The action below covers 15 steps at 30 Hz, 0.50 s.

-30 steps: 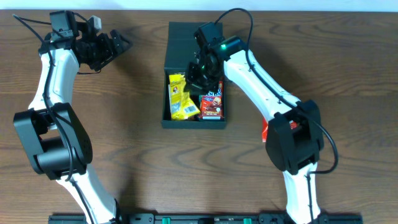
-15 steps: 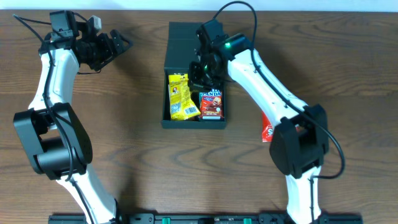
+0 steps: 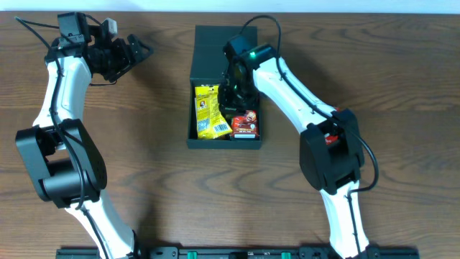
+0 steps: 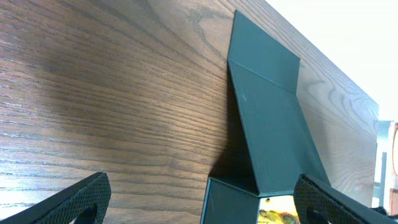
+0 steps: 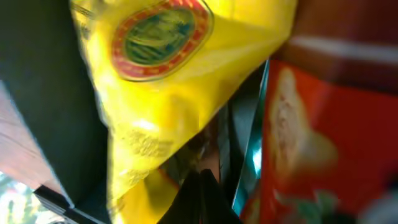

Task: Pack container
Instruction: 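Lower the yellow bag into the box's left compartment, right gripper, then open the right gripper and withdraw toward the red Hacks bag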

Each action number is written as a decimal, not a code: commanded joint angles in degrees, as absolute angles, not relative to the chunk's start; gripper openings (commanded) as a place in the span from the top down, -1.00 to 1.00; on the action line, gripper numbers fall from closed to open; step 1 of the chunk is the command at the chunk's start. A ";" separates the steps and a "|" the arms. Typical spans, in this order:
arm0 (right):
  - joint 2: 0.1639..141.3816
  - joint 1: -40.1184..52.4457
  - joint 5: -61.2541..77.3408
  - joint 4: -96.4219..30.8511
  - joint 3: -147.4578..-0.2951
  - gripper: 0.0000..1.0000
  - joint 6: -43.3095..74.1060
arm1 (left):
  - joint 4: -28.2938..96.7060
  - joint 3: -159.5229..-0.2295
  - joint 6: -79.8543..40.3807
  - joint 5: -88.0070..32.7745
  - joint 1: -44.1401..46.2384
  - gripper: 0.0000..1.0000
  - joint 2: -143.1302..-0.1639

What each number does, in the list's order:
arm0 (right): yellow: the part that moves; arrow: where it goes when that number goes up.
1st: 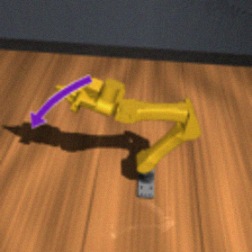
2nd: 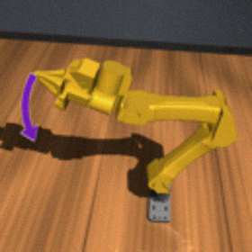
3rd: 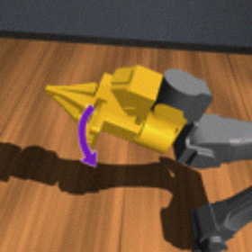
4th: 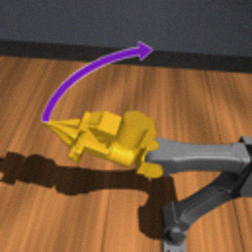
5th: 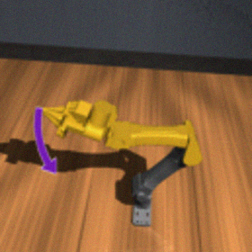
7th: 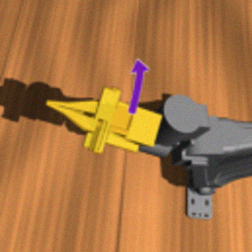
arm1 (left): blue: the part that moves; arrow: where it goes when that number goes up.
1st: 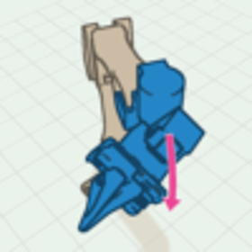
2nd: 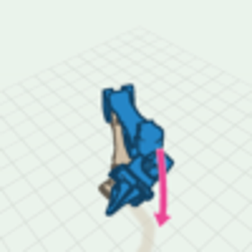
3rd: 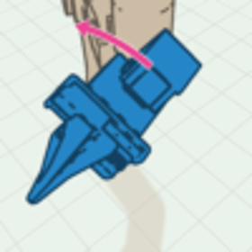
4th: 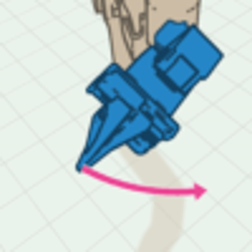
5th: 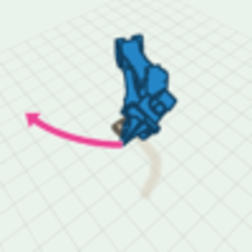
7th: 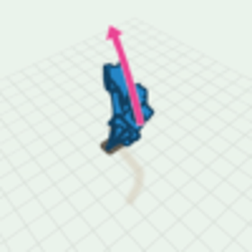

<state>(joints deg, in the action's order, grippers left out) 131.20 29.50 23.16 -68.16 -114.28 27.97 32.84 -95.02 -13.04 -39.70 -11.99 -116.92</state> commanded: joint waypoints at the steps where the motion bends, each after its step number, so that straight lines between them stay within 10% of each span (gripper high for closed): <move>1: 130.61 29.39 20.80 -69.34 -118.69 0.96 25.32 | 32.73 -94.50 -12.01 -40.10 -12.21 -0.90 -116.90; 15: 130.82 30.83 20.95 -69.84 -122.39 0.96 18.09 | 32.71 -94.50 -12.01 -39.88 -12.21 -0.90 -116.90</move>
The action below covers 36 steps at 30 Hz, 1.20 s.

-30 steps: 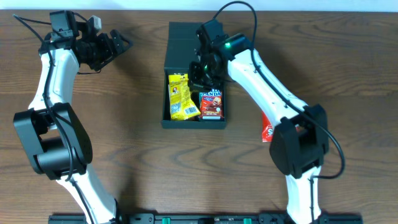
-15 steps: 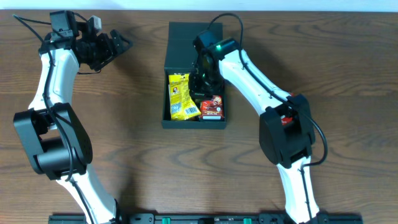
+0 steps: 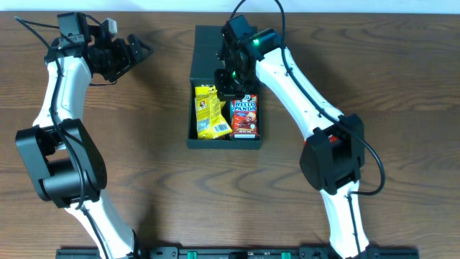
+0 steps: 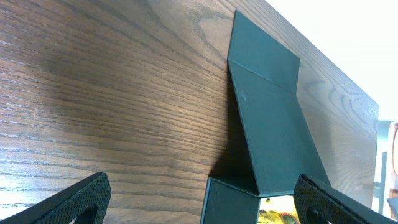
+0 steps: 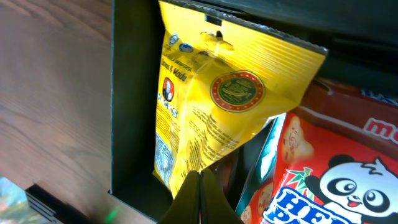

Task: Pack container
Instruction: 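Open the right gripper and withdraw toward the red Hacks bag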

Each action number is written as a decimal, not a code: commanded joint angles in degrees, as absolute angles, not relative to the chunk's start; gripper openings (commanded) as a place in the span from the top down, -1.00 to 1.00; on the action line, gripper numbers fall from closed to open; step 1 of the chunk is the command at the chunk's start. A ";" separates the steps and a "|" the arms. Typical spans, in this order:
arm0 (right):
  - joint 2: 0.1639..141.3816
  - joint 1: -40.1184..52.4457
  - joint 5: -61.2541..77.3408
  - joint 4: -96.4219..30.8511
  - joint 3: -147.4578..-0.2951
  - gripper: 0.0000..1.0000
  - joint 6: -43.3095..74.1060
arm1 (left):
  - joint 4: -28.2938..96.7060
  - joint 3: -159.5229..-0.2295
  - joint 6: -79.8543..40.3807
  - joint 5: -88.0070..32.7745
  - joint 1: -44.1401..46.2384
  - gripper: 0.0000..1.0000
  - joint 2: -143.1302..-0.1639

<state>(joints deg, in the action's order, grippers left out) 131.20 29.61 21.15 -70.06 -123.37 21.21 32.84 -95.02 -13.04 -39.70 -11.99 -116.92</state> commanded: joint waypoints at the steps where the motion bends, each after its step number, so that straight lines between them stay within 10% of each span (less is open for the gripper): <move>1: 130.98 31.07 20.93 -69.84 -121.99 0.97 17.76 | 32.71 -94.50 -12.01 -39.86 -12.21 -0.90 -116.90; 36: 126.26 19.35 7.27 -85.14 -143.13 0.97 6.31 | 33.52 -94.50 -11.97 -38.30 -12.21 -0.91 -116.90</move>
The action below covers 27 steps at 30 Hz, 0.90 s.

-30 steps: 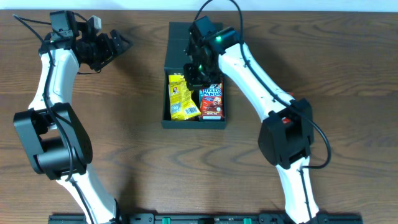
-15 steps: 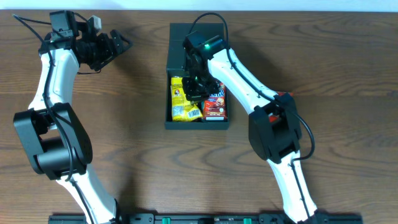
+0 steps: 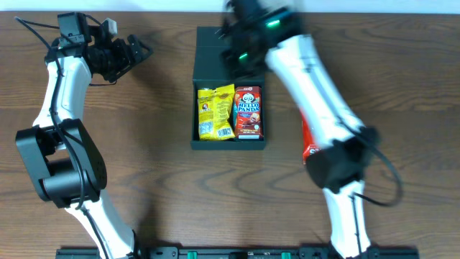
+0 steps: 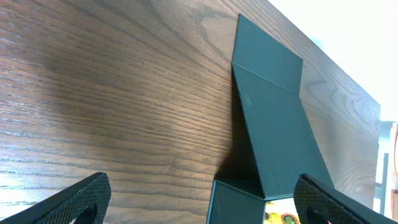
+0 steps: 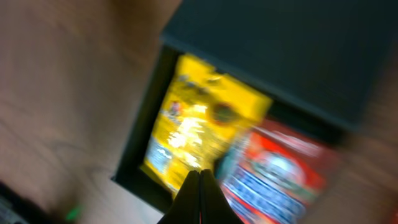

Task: Pack container
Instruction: 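Open the right gripper and withdraw toward the red Hacks bag, then grasp the red Hacks bag with the right gripper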

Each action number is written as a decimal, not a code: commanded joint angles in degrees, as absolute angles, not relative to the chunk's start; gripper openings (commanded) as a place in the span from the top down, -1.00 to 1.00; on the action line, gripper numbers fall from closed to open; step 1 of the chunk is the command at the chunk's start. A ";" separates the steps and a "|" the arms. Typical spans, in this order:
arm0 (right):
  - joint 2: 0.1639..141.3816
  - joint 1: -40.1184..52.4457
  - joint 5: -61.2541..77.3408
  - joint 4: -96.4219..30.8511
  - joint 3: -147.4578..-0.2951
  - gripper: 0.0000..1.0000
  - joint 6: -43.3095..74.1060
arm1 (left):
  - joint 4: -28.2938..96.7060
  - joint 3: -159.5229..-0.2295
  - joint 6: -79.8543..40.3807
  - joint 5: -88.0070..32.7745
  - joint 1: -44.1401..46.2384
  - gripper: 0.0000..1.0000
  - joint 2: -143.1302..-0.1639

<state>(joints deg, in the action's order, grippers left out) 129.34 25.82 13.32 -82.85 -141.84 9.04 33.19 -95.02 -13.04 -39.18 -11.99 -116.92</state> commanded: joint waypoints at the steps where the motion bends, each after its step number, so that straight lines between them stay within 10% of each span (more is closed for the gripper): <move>1: 126.34 16.93 7.31 -87.15 -142.71 0.97 5.06 | 33.58 -94.50 -11.97 -38.30 -12.21 -0.91 -116.90; 6: 126.39 6.44 8.19 -90.26 -132.73 0.94 -0.49 | 33.58 -94.50 -11.97 -38.30 -12.21 -0.90 -116.90; 15: 126.39 -11.42 27.29 -82.83 -111.11 -0.26 -14.81 | 33.56 -94.50 -11.97 -38.28 -12.21 -0.91 -116.90; 27: 126.39 -14.81 30.13 -68.82 -91.53 -0.31 -15.81 | 33.61 -94.50 -11.99 -37.06 -12.21 -0.91 -116.90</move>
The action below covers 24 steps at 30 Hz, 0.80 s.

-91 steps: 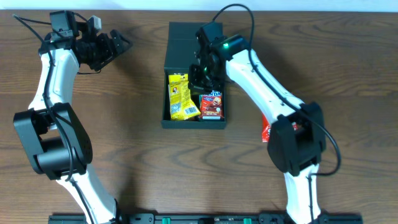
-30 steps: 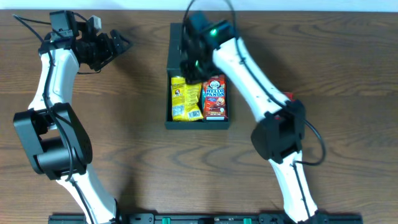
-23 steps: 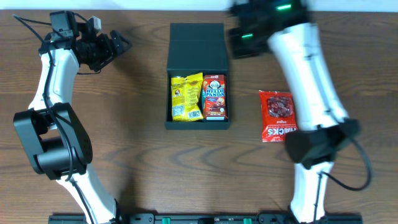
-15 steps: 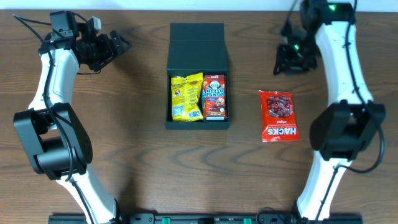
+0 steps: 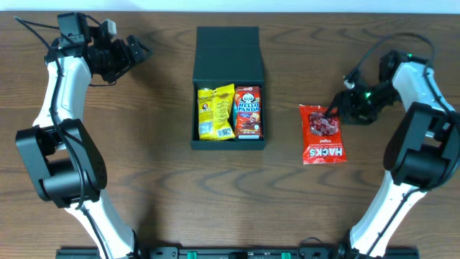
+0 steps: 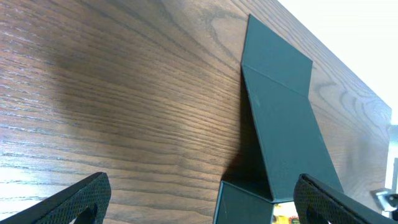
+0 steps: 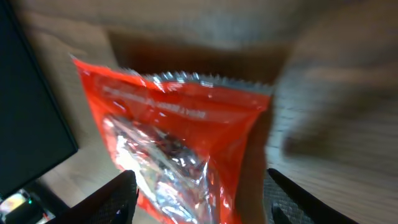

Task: Pack container
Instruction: 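Grasp the red Hacks bag with the right gripper, then place the red Hacks bag into the black box, right gripper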

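The dark green box [image 5: 195, 108] sits mid-table with its lid [image 5: 227, 47] folded back flat. Inside lie a yellow packet [image 5: 215, 111] and a red Hello Panda packet [image 5: 248, 111], side by side. A red Hacks bag [image 5: 323, 134] lies on the table to the right of the box. My right gripper [image 5: 338, 108] is at the bag's far end, open; in the wrist view the bag [image 7: 180, 149] lies between its fingers [image 7: 118, 199]. My left gripper [image 5: 136, 49] hangs open at the far left, off the box; its view shows the lid [image 6: 286, 124].
Bare wooden table [image 5: 144, 180] surrounds the box. The table's far edge [image 5: 323, 12] runs just behind the lid. The right arm reaches in from the right side, its cable [image 5: 374, 50] looping over the table.
My right gripper was shut above the box lid; now it is open at the far end of the red Hacks bag, right of the box. The left arm has barely shifted.
My right gripper was shut down inside the box between the yellow and red packets. Then it was higher, near the box's back, with the Hello Panda packet lying flat. Then it was over the lid, the box slightly shifted right. Now it is open at the Hacks bag.
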Each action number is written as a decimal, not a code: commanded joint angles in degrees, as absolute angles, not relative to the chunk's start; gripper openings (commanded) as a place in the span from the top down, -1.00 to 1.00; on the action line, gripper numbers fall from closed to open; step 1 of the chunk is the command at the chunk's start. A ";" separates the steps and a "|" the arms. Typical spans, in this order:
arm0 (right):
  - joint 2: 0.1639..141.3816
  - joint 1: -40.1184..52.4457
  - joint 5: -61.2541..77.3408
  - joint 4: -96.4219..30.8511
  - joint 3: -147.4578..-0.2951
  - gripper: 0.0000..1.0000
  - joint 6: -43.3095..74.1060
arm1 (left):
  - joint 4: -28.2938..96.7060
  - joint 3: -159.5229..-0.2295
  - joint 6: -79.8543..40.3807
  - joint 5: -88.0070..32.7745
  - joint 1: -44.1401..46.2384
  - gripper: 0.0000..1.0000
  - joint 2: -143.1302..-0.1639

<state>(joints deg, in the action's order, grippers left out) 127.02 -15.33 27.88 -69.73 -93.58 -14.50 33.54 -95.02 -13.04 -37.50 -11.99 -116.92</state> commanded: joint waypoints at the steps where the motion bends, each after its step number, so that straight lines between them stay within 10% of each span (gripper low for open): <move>1: 126.39 -14.52 30.24 -67.57 -90.06 -0.31 -15.20 | 33.61 -94.50 -11.99 -37.06 -12.21 -0.91 -116.90; 3: 126.39 -14.11 30.30 -65.98 -87.99 -0.22 -14.11 | 33.63 -94.50 -12.01 -37.06 -12.21 -0.90 -116.90; 7: 126.39 -12.64 33.74 -65.30 -86.89 0.97 -13.65 | 33.61 -94.50 -12.01 -37.06 -12.21 -0.91 -116.90; 24: 123.28 -0.86 61.58 -68.51 -118.98 0.97 1.41 | 34.17 -94.50 -11.99 -37.06 -12.21 -0.91 -116.90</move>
<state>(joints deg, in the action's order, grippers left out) 126.41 -4.27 54.59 -68.29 -114.28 -4.86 34.04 -95.00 -13.04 -37.26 -11.99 -116.92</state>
